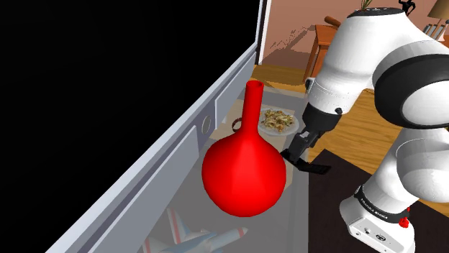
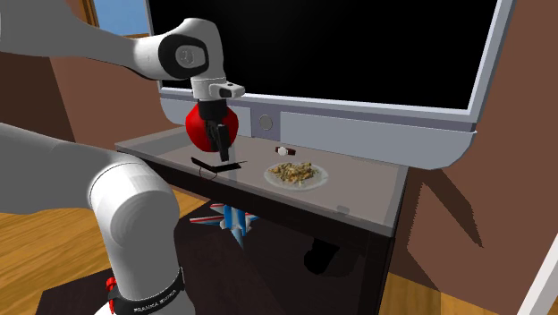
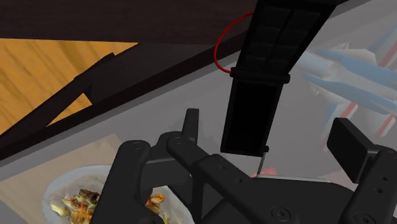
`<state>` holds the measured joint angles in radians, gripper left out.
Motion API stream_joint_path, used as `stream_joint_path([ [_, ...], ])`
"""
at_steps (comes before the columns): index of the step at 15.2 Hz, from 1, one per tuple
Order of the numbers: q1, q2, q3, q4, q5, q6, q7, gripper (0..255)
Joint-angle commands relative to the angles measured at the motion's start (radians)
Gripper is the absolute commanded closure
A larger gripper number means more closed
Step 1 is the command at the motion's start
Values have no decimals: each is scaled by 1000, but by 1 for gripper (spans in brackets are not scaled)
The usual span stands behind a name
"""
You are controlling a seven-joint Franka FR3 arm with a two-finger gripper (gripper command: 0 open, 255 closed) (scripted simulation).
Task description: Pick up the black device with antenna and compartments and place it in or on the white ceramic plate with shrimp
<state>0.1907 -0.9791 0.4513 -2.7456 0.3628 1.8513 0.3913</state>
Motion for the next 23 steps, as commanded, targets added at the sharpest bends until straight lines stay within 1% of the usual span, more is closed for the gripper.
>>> stream_joint_path([
  [1, 2, 3, 9, -19, 8, 26, 1, 0],
  [6, 9, 23, 34, -70, 32, 95, -2, 0],
  [13, 9, 22, 34, -69, 32, 94, -2, 0],
  [14, 9, 22, 34, -69, 32, 94, -2, 255],
  [23, 9, 23, 34, -70, 32, 95, -2, 255],
])
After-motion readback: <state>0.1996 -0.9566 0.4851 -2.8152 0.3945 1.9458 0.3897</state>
